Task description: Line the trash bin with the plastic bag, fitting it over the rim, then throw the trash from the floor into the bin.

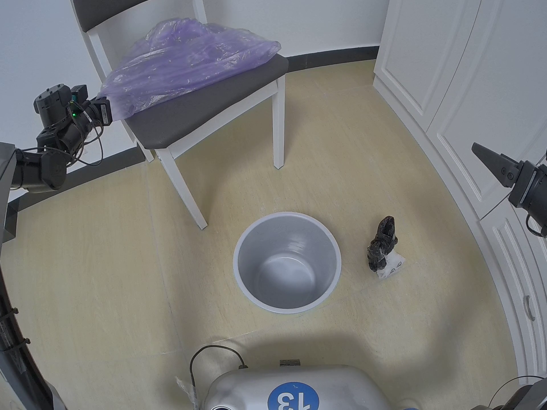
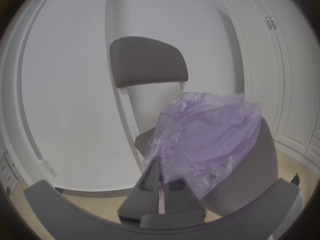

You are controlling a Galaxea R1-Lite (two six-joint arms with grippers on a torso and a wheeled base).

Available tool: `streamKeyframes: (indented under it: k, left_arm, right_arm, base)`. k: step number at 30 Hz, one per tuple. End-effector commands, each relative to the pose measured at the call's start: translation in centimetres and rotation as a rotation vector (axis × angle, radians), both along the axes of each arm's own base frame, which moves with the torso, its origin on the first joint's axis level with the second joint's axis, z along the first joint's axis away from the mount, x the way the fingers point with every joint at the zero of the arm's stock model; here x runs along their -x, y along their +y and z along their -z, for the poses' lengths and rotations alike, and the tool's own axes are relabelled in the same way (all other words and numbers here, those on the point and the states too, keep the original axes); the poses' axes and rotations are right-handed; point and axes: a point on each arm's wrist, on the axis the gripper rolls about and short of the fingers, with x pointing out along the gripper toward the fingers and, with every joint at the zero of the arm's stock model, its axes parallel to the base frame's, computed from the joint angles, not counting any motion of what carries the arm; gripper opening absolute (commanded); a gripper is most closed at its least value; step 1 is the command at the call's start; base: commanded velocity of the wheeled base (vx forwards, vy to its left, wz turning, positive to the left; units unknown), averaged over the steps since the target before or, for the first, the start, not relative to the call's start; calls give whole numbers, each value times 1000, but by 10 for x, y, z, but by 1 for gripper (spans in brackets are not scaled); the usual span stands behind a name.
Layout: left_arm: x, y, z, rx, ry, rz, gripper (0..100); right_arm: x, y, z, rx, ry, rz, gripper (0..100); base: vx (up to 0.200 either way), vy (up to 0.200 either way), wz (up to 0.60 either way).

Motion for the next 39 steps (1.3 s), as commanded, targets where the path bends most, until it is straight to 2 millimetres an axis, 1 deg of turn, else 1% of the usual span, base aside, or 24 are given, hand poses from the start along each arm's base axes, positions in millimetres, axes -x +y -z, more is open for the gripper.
streamKeyframes:
  k: [1, 2, 4, 6, 8, 9, 10, 11, 13, 16, 18, 22, 27, 29, 31, 32, 35, 39]
  left_arm:
    - [59, -36, -52, -7, -102, 115, 0]
    - [65, -39, -55, -7, -107, 124, 0]
    - [84, -51, -67, -7, -134, 162, 0]
    - [98, -58, -73, -13, -158, 181, 0]
    - [123, -69, -86, -16, -191, 221, 0]
    - [132, -73, -91, -15, -202, 239, 0]
    - [140, -77, -95, -13, -208, 255, 0]
    - [141, -78, -95, -13, -208, 259, 0]
    - [156, -88, -101, -10, -191, 299, 0]
    - [171, -94, -109, -36, -173, 327, 0]
    - [178, -95, -112, -53, -156, 331, 0]
    - [182, -96, -115, -50, -151, 339, 0]
    - [197, -102, -121, -40, -147, 383, 0]
    - [206, -107, -126, -37, -135, 418, 0]
    - [208, -108, -126, -37, -133, 425, 0]
    - [215, -116, -124, -32, -83, 473, 0]
    - [222, -121, -124, -43, -30, 507, 0]
    - [230, -129, -135, -49, -2, 546, 0]
  right_arm:
    - [2, 5, 0, 1, 1, -33, 100]
    - [2, 6, 1, 1, 3, -35, 100]
    - [3, 6, 2, 3, 4, -36, 100]
    - [4, 6, 2, 2, 2, -38, 100]
    - [4, 6, 2, 3, 5, -39, 100]
    - [4, 6, 2, 3, 5, -39, 100]
    - [4, 6, 3, 4, 6, -39, 100]
    - [4, 6, 3, 4, 6, -39, 100]
    - [4, 8, 4, 5, 9, -49, 100]
    - [6, 11, 4, 5, 9, -66, 100]
    - [6, 11, 6, 8, 15, -67, 100]
    - [7, 11, 6, 6, 15, -66, 100]
    - [7, 11, 9, 13, 26, -68, 100]
    - [8, 13, 11, 15, 32, -81, 100]
    - [8, 14, 11, 16, 33, -84, 100]
    - [9, 20, 13, 17, 44, -118, 100]
    - [7, 29, 18, 27, 72, -161, 100]
    - [-15, 50, 32, 53, 149, -214, 100]
  base:
    - [0, 0, 0]
    - [0, 0, 0]
    - [0, 0, 0]
    - [0, 0, 0]
    - [0, 0, 0]
    - [0, 0, 0]
    - [0, 0, 0]
    - [0, 0, 0]
    - [0, 0, 0]
    - [67, 0, 0]
    - [200, 0, 0]
    - [200, 0, 0]
    - [200, 0, 0]
    - [0, 0, 0]
    - [0, 0, 0]
    - [0, 0, 0]
    - [0, 0, 0]
    - [0, 0, 0]
